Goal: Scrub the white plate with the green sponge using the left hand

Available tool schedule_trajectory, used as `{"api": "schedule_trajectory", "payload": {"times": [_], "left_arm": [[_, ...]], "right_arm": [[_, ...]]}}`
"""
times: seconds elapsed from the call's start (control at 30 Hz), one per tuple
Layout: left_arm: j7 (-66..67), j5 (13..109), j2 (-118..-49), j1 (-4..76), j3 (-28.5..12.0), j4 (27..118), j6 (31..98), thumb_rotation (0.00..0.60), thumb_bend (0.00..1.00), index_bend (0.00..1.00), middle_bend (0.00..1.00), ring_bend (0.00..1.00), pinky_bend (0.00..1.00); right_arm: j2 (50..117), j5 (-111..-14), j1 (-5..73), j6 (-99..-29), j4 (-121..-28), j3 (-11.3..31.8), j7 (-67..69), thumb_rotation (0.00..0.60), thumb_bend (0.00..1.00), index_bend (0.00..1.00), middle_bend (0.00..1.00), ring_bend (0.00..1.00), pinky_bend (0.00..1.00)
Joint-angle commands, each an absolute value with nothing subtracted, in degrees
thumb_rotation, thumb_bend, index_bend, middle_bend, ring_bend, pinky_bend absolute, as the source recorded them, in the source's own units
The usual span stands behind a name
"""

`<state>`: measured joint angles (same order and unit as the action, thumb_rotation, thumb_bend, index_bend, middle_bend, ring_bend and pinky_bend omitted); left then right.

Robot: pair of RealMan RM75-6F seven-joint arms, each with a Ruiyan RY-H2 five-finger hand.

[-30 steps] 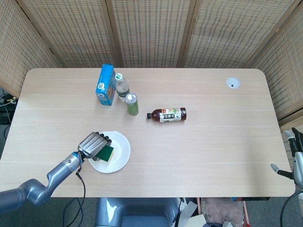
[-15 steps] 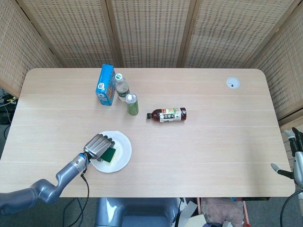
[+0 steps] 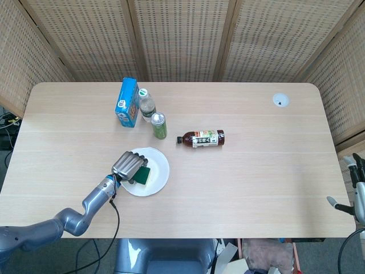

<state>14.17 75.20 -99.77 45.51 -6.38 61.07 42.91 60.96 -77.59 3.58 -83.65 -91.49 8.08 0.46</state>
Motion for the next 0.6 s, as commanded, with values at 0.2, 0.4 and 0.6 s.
{"api": "schedule_trajectory", "payload": {"times": [0.2, 0.4, 0.6], "left_arm": [[17.16, 71.02, -101.06, 48.20, -9.61, 59.76, 41.68, 0.600, 0.10, 0.49, 0.41, 0.39, 0.46], [21.07, 66.77, -102.82, 49.49, -10.26, 58.30, 39.99, 0.600, 0.10, 0.49, 0.41, 0.39, 0.46], [25.22, 62.40, -102.06, 50.12, -9.50, 60.89, 37.78, 0.600, 0.11, 0.50, 0.41, 0.39, 0.46]], "right_arm": [[61.15, -77.34, 3.74, -83.36, -91.35, 8.10, 0.18, 0.600, 0.00, 0.06, 0.00, 0.00, 0.00], [61.21, -77.43, 3.83, -83.25, -91.47, 8.01, -0.06, 0.600, 0.00, 0.06, 0.00, 0.00, 0.00], [61.05, -77.00, 3.78, -83.17, -91.39, 8.20, 0.43, 0.600, 0.00, 0.06, 0.00, 0.00, 0.00]]}}
